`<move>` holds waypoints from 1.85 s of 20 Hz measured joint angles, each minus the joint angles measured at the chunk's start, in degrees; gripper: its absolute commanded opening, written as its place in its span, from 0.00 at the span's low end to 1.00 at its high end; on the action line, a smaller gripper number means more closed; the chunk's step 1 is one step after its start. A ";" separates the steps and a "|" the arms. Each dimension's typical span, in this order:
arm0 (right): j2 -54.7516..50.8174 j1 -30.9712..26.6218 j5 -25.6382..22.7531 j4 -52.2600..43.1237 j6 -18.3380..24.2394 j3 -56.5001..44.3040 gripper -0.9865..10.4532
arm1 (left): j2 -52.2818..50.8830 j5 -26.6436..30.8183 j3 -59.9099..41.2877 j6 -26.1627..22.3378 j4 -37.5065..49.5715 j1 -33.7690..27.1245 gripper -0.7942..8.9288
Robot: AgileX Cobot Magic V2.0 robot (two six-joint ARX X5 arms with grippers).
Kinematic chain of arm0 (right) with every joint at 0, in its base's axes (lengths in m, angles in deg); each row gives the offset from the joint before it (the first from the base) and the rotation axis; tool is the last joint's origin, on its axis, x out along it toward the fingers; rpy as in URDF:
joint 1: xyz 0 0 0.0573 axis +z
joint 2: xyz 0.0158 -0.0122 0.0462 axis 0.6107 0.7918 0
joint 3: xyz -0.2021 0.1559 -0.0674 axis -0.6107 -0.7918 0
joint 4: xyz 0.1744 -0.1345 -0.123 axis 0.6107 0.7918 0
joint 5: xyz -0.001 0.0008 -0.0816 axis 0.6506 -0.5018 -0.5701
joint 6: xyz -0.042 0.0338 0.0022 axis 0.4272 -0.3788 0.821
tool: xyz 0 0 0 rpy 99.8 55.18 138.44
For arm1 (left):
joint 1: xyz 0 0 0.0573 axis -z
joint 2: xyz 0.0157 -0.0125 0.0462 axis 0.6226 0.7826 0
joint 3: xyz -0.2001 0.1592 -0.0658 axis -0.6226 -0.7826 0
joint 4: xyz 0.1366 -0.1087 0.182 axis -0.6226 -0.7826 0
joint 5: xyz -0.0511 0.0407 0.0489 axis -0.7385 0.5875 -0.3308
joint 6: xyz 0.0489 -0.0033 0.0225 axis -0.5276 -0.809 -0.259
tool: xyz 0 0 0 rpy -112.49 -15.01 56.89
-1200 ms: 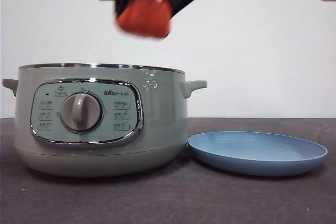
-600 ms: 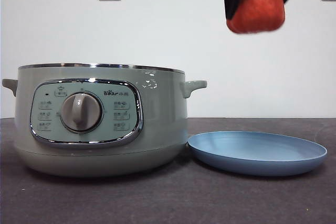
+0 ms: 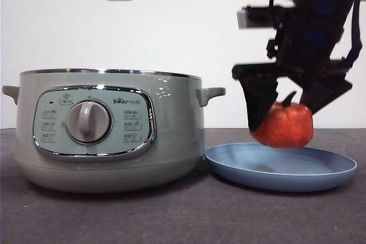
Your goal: Take the pumpkin out from the steamer,put the pumpkin in the blue plate,close the lid
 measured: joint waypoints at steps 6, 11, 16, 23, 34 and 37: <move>6.10 -3.43 7.04 -2.21 -0.76 -0.02 0.10 | 0.00 -0.11 0.00 0.00 0.17 0.00 0.07; 6.16 -3.80 7.06 -1.66 -1.75 -0.04 0.35 | 0.00 -0.13 0.00 0.00 0.13 0.00 0.07; 6.16 -3.80 7.06 -0.81 -2.64 -0.04 0.61 | 0.00 -0.13 0.00 0.00 0.13 0.00 0.07; 2.32 -3.82 7.06 -0.52 -3.54 -0.04 0.61 | -0.22 -3.15 -1.66 0.59 1.64 0.00 0.07; -29.57 -3.80 7.06 3.39 -3.98 -0.04 0.61 | 2.12 -11.15 -24.26 4.98 22.53 0.00 0.07; -34.93 -3.80 7.06 4.31 -3.98 -0.04 0.61 | 6.73 -12.66 -24.72 5.16 25.00 0.00 0.07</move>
